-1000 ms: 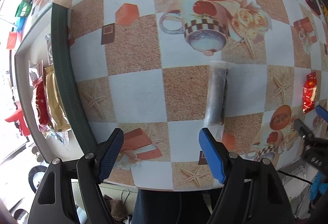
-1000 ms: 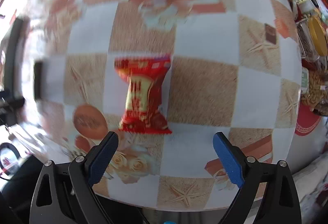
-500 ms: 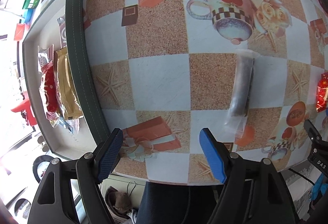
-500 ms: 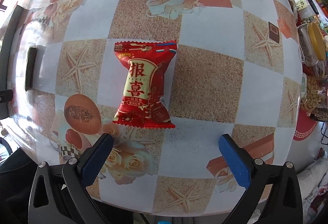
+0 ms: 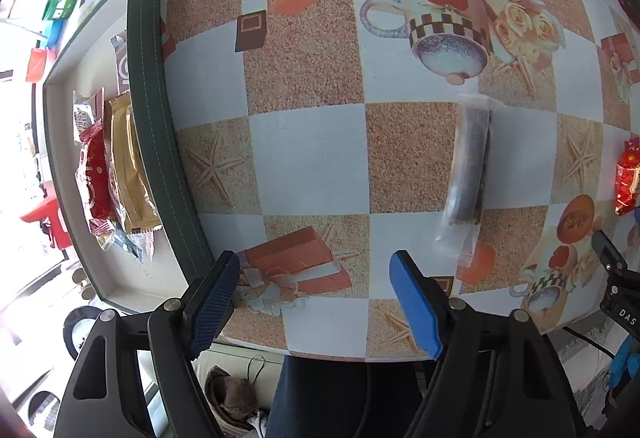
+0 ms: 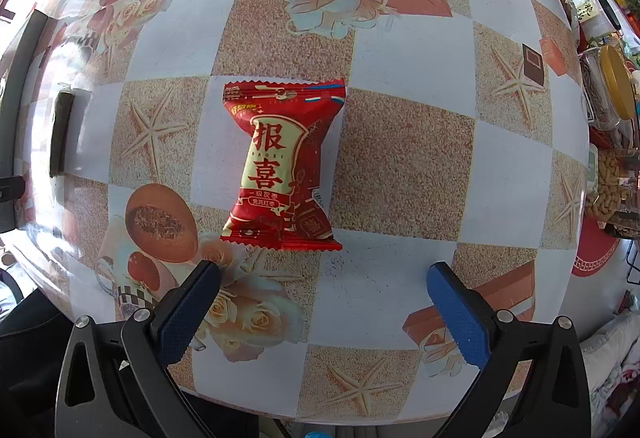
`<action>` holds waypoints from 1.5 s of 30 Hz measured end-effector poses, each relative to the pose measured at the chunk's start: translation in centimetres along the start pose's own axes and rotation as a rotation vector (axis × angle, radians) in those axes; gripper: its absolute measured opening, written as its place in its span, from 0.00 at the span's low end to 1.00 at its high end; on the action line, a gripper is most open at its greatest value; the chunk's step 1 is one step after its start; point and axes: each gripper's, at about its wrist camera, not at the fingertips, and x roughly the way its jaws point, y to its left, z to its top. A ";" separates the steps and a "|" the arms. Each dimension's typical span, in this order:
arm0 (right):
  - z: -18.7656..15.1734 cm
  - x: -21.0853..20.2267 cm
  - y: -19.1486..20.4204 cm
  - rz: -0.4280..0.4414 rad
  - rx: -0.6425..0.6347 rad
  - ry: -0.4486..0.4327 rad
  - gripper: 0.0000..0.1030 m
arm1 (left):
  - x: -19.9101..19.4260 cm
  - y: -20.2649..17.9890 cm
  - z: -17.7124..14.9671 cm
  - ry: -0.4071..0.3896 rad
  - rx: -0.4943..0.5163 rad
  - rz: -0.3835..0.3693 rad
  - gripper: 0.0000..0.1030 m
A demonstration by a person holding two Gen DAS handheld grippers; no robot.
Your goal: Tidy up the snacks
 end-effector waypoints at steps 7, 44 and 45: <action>-0.1 0.0 0.0 0.000 -0.001 0.002 1.00 | 0.1 -0.1 -0.1 -0.006 0.009 -0.005 0.78; 0.7 0.2 -0.1 0.008 -0.012 0.035 1.00 | -1.4 -3.3 1.0 -0.117 0.005 -0.111 0.78; 1.0 0.4 -0.2 0.011 -0.011 0.051 1.00 | -1.5 -3.4 1.1 -0.122 0.005 -0.115 0.78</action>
